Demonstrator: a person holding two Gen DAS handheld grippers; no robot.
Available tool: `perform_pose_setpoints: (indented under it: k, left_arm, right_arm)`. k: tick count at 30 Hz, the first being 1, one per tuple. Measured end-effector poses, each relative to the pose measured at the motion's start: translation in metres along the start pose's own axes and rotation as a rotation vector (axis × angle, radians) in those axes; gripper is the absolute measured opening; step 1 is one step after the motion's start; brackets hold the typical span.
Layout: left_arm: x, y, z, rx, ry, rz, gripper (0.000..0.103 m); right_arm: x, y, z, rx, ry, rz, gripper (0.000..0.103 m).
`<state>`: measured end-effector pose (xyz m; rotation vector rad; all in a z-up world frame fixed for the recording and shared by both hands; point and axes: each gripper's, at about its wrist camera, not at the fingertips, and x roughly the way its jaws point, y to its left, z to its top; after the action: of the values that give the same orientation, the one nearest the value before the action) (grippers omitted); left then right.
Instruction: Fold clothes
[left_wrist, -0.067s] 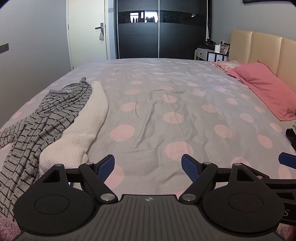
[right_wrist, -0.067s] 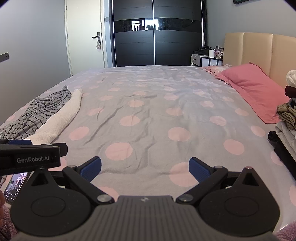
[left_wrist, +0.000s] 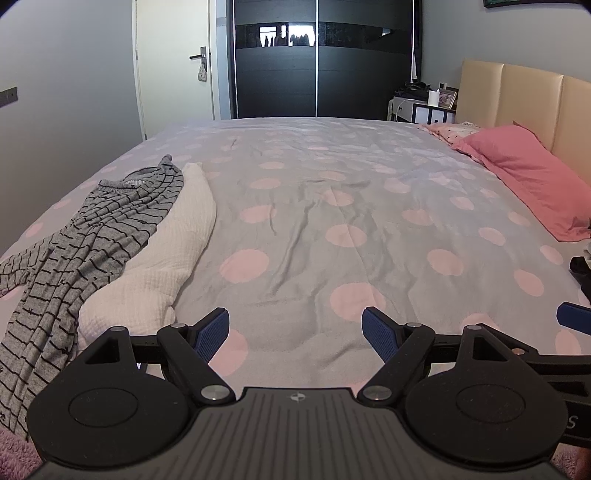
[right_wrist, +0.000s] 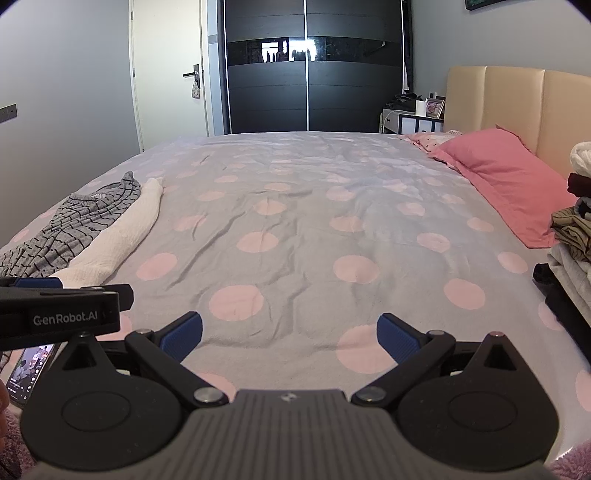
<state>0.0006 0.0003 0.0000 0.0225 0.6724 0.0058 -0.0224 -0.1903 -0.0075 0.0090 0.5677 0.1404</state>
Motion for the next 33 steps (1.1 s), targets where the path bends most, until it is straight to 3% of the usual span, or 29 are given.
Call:
perform_pose_setpoints:
  k: [6,8,15,33]
  left_arm:
    - [0.002,0.004,0.005,-0.036,0.001,-0.003,0.078]
    - [0.002,0.003,0.004,-0.036,-0.003,-0.007,0.077]
    - [-0.004,0.005,0.003,-0.048,-0.019,-0.043,0.077]
    - [-0.007,0.007,0.003,-0.070,-0.022,-0.018,0.077]
  right_arm:
    - [0.006,0.000,0.001,0.030,0.012,0.043,0.100]
    - [-0.004,0.002,-0.003,0.013,-0.023,0.037,0.100]
    - [-0.003,0.017,0.000,-0.020,-0.024,-0.001,0.102]
    - [-0.009,0.006,0.003,0.001,-0.072,-0.014,0.102]
